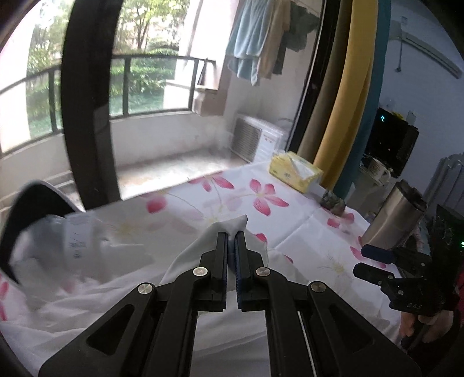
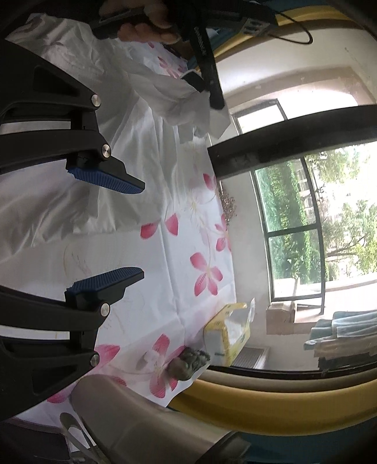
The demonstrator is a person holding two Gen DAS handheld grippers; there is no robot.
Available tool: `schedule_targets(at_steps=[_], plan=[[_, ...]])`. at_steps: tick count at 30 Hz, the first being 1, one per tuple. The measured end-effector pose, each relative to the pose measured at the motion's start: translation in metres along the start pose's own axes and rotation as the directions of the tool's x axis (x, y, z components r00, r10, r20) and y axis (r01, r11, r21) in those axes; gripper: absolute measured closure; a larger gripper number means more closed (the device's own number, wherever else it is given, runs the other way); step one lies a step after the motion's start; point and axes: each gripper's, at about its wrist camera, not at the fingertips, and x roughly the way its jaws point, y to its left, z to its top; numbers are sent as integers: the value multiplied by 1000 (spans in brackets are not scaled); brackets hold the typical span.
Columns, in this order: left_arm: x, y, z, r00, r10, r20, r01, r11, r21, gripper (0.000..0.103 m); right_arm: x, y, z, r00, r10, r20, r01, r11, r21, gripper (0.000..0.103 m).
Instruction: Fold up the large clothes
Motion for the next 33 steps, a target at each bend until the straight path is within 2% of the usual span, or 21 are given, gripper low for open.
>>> schedule_targets(at_steps=[5, 6, 7, 9, 12, 17, 21, 24, 28, 31, 33], plan=[[34, -3, -12, 993, -72, -97, 67, 996, -54, 98, 3, -7, 1, 999, -26, -20, 26, 1000, -3, 50], [37, -3, -15, 991, -72, -116, 65, 996, -59, 89, 3, -7, 1, 999, -29, -23, 29, 1000, -5, 50], [40, -3, -19, 988, -80, -133, 71, 995, -71, 66, 5, -7, 1, 999, -35, -29, 35, 999, -9, 50], [35, -1, -25, 985, -99, -141, 85, 991, -99, 42, 7, -5, 2, 998, -41, -37, 41, 999, -16, 50], [17, 5, -33, 982, -121, -144, 108, 990, -94, 42, 9, 3, 3, 998, -46, -48, 44, 998, -37, 50], [-39, 43, -56, 987, -98, -127, 82, 989, -123, 42, 17, 24, 5, 997, -35, -72, 28, 996, -90, 50], [-83, 92, -81, 993, -25, -119, 3, 984, -177, 42, 31, 47, 5, 994, -17, -104, 2, 990, -143, 50], [-108, 133, -100, 990, 48, -132, -75, 976, -206, 42, 44, 66, 9, 992, 17, -129, -40, 983, -179, 50], [-126, 189, -121, 974, 154, -164, -192, 949, -248, 42, 69, 89, 26, 985, 51, -163, -88, 970, -227, 50], [-127, 224, -127, 949, 240, -202, -286, 927, -243, 42, 84, 103, 40, 983, 54, -177, -102, 957, -270, 50], [-126, 241, -128, 944, 256, -206, -304, 918, -254, 42, 96, 109, 49, 982, 37, -185, -91, 952, -291, 50]])
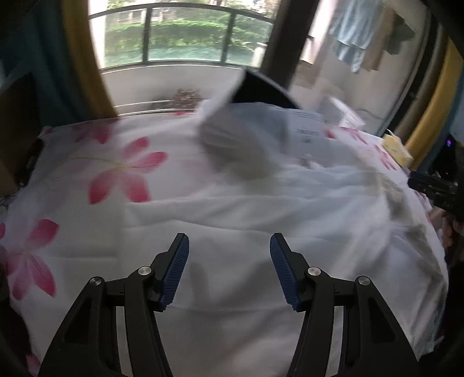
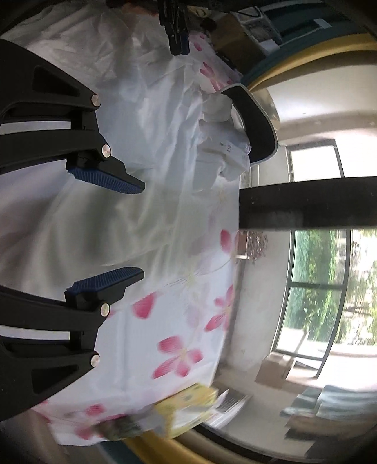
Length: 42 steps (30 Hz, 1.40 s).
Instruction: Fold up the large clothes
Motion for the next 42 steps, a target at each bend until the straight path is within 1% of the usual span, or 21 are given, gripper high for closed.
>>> schedule_targets(at_steps=[4, 6, 8, 9, 10, 11, 12, 13, 14, 15, 16, 17, 20, 24, 28, 30, 34, 38, 39, 41, 42], plan=[[14, 23, 9, 999, 34, -6, -34, 999, -4, 42, 22, -1, 13, 999, 5, -40, -7, 1000, -30, 50], [22, 29, 11, 999, 33, -13, -33, 999, -5, 42, 36, -5, 15, 997, 15, -77, -17, 1000, -26, 50], [26, 31, 9, 999, 33, -9, -33, 999, -1, 45, 49, -8, 16, 994, 25, -103, -28, 999, -25, 50], [27, 31, 8, 999, 41, 7, -41, 999, 9, 53, 58, -11, 15, 992, 31, -123, -34, 999, -20, 50], [28, 30, 8, 998, 56, 11, -57, 998, 21, 65, 63, -12, 16, 990, 35, -133, -38, 999, -15, 50], [28, 29, 8, 998, 67, 14, -68, 997, 26, 74, 69, -14, 15, 988, 44, -145, -45, 999, -8, 50], [28, 31, 7, 998, 64, 12, -65, 998, 20, 96, 75, -16, 14, 986, 56, -157, -57, 998, -1, 51], [29, 32, 7, 998, 57, 9, -57, 998, 10, 100, 79, -16, 14, 984, 69, -164, -70, 998, -1, 53], [28, 33, 6, 998, 58, 15, -58, 998, 7, 100, 81, -14, 13, 982, 80, -171, -83, 996, -13, 75], [26, 34, 6, 998, 64, 23, -64, 998, 7, 100, 82, -10, 13, 980, 89, -180, -97, 994, -39, 87], [23, 34, 5, 997, 70, 37, -70, 997, 9, 101, 80, -8, 13, 980, 91, -176, -102, 993, -55, 97], [20, 34, 6, 996, 75, 47, -76, 997, 9, 101, 78, -5, 14, 982, 91, -165, -104, 992, -74, 99], [9, 37, 8, 992, 90, 90, -90, 996, -4, 102, 64, 1, 24, 991, 74, -111, -87, 989, -120, 100], [-4, 43, 12, 985, 111, 131, -107, 994, -34, 102, 39, 3, 45, 998, 60, 13, -57, 987, -151, 100], [-10, 53, 17, 977, 144, 159, -134, 988, -73, 102, 16, 4, 59, 987, 23, 157, 8, 981, -194, 100], [-7, 55, 16, 979, 146, 141, -136, 988, -78, 102, 12, 4, 53, 983, -2, 186, 43, 975, -217, 100], [4, 55, 11, 984, 154, 92, -146, 985, -89, 101, 19, 3, 21, 988, -12, 156, 50, 969, -243, 100], [10, 53, 7, 986, 162, 51, -156, 983, -97, 100, 24, -5, -15, 997, -19, 71, 33, 979, -201, 99], [11, 51, 7, 984, 173, 38, -168, 981, -96, 96, 24, -6, -24, 999, -21, 49, 30, 981, -191, 99], [10, 49, 5, 986, 162, 31, -158, 983, -98, 85, 21, -8, -38, 999, -25, 24, 28, 985, -172, 99], [9, 48, 4, 987, 158, 29, -154, 983, -100, 71, 19, -10, -43, 1000, -21, 16, 24, 987, -161, 99]])
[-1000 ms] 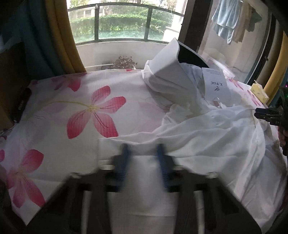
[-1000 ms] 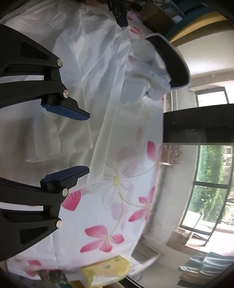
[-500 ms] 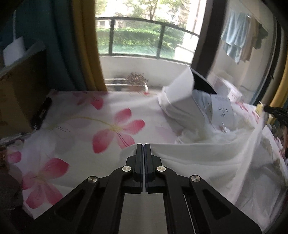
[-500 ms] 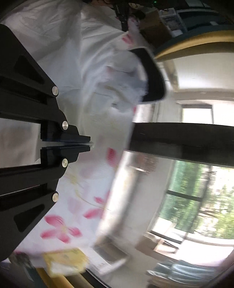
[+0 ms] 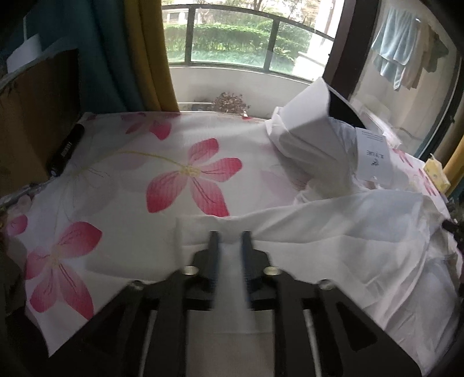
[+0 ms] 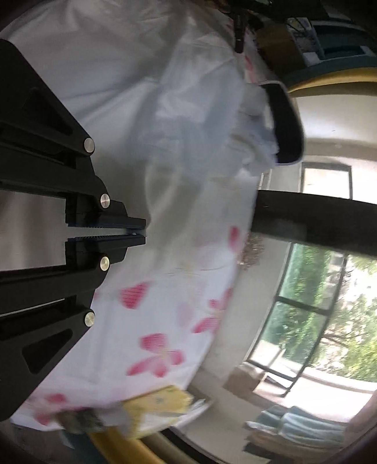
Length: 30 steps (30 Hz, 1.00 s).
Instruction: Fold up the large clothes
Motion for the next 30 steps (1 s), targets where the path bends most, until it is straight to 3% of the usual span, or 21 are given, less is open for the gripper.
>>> schedule_targets(at_steps=[1, 2, 8, 11, 13, 15, 18, 20, 22, 30], plan=[[-2, -2, -1, 1000, 3, -1, -3, 1000, -1, 59, -2, -1, -5, 1000, 7, -8, -7, 1000, 14, 99], [-5, -3, -1, 1000, 1, 4, -1, 1000, -4, 56, -6, -1, -11, 1000, 11, -10, -10, 1000, 25, 99], [-19, -6, 2, 998, -57, 24, 58, 998, -36, 56, -17, -5, -15, 1000, 6, -9, -6, 999, 54, 99], [-28, -9, 8, 991, -121, 50, 124, 990, -70, 55, -22, -1, 0, 1000, 8, 12, -8, 999, 36, 99], [-31, -13, 15, 986, -156, 66, 161, 984, -73, 47, -22, 1, 10, 1000, 8, 21, -8, 1000, 20, 98], [-31, -18, 24, 981, -178, 77, 183, 981, -67, 47, -19, 6, 24, 1000, 8, 28, -8, 1000, -1, 97], [-26, -30, 40, 976, -202, 82, 206, 978, -40, 47, -11, 13, 48, 999, 13, 34, -12, 999, -35, 87], [-22, -37, 49, 972, -218, 85, 221, 975, -18, 47, -7, 19, 60, 999, 24, 38, -21, 998, -60, 63], [-15, -44, 59, 970, -227, 84, 227, 974, -1, 47, 0, 27, 73, 998, 36, 42, -32, 995, -97, 55], [22, -44, 84, 977, -207, 59, 207, 978, 6, 47, 45, 45, 121, 998, 62, 30, -57, 988, -146, 55]])
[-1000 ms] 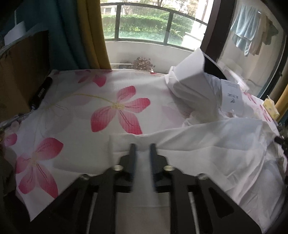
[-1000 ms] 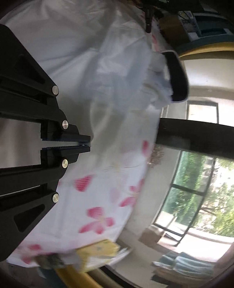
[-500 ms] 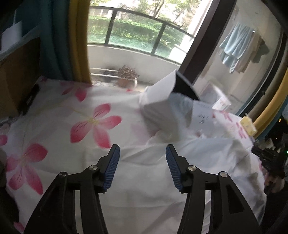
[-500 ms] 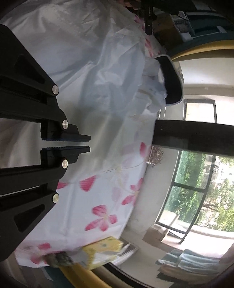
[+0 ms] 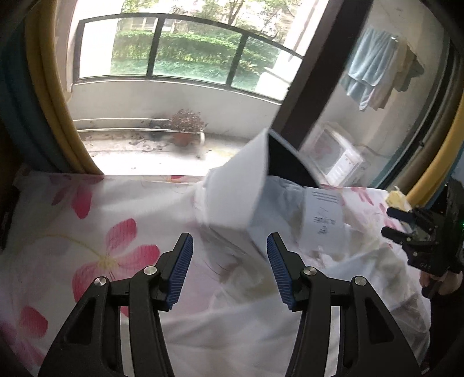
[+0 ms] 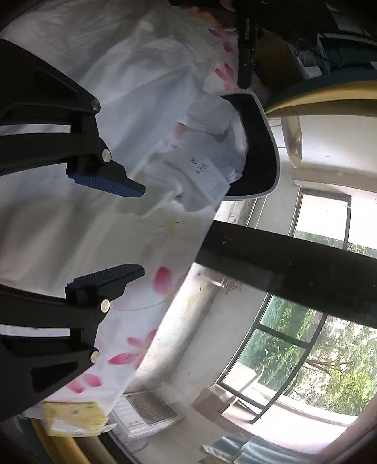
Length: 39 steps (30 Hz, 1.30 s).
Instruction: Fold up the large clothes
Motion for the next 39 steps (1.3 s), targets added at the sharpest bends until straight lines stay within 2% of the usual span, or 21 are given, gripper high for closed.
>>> schedule_targets(at_steps=[8, 12, 17, 18, 19, 22, 25, 27, 30, 33, 36, 38, 39], plan=[[12, 33, 0, 997, 64, -32, -66, 997, -42, 47, 39, 3, 45, 997, 67, 25, -68, 997, 24, 55], [14, 41, -7, 997, 66, -43, -68, 996, -52, 47, 63, 14, 63, 991, 133, 6, -133, 991, 24, 55], [12, 49, -10, 997, 58, -40, -61, 996, -72, 47, 78, 32, 66, 989, 147, -23, -147, 989, 6, 56], [12, 51, -10, 998, 54, -36, -56, 996, -75, 47, 74, 35, 63, 991, 136, -5, -136, 991, -5, 62], [12, 52, -11, 998, 50, -33, -52, 996, -77, 47, 70, 37, 61, 994, 109, 4, -109, 994, -16, 82], [13, 51, -12, 998, 54, -36, -57, 996, -75, 47, 52, 36, 54, 996, 84, 29, -84, 996, -21, 90], [18, 51, -16, 997, 64, -52, -67, 996, -62, 47, 34, 32, 44, 998, 47, 47, -46, 999, -12, 93], [18, 49, -15, 996, 72, -51, -75, 996, -51, 47, 27, 25, 32, 999, 34, 30, -34, 999, 29, 93], [16, 49, -11, 994, 88, -62, -91, 995, -38, 47, 26, 12, 10, 999, 12, -40, -8, 995, 95, 92], [15, 50, -10, 991, 111, -77, -111, 994, 5, 47, 32, 0, -12, 992, 10, -126, 7, 990, 138, 85], [13, 52, -10, 986, 131, -100, -128, 991, 40, 45, 34, -7, -15, 989, -23, -149, 43, 990, 131, 80], [9, 55, -10, 983, 147, -107, -143, 989, 48, 38, 29, -13, -3, 995, 9, -104, 7, 988, 157, 53], [8, 57, -10, 983, 148, -108, -143, 988, 48, 37, 26, -14, 5, 997, 38, -66, -26, 985, 172, 47]])
